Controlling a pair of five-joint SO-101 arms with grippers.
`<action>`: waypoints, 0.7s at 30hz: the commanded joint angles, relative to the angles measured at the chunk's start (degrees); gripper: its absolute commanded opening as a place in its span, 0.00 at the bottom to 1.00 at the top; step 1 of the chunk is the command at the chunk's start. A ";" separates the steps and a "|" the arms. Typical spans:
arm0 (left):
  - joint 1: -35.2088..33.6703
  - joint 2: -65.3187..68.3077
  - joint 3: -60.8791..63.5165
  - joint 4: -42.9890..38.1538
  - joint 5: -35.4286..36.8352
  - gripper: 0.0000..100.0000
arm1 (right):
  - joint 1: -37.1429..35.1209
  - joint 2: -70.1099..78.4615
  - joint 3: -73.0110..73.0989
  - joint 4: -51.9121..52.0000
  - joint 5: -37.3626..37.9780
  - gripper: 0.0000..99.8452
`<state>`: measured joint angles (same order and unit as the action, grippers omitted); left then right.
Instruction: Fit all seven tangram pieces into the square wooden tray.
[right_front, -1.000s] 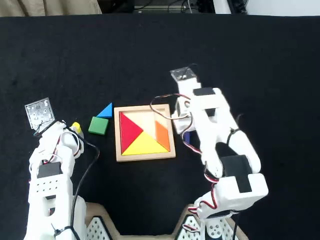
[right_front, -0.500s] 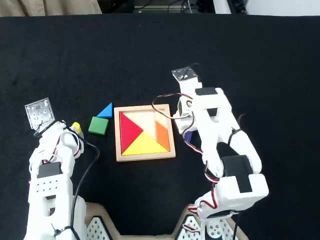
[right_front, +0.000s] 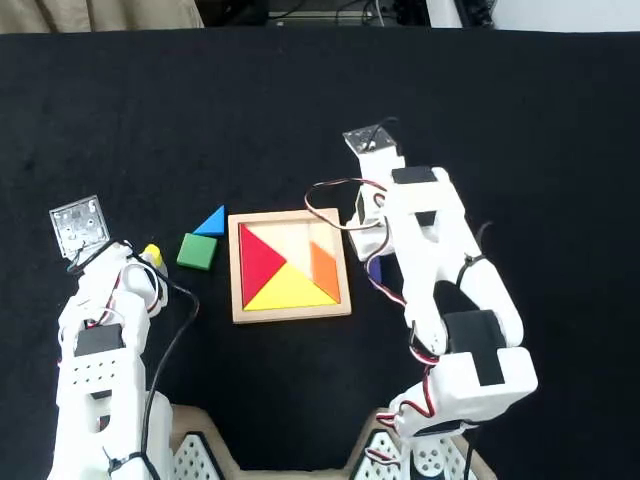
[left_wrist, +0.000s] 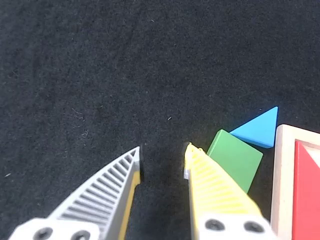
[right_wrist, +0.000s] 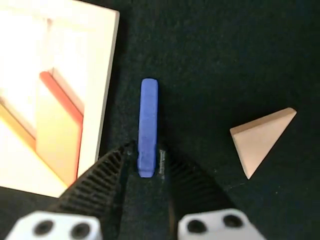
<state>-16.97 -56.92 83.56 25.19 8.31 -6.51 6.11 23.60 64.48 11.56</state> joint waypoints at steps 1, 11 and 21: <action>0.84 -0.97 -0.40 -0.97 0.09 0.16 | 0.97 -3.12 -2.95 0.44 0.44 0.01; 0.84 -0.97 -0.40 -0.97 0.09 0.15 | -6.77 -8.04 -18.42 13.80 0.44 0.01; 0.84 -0.97 -0.31 -1.05 0.09 0.15 | -14.77 10.15 -37.14 16.62 0.53 0.01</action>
<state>-16.70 -56.92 83.56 25.19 8.31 -20.22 10.68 -5.93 80.13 11.56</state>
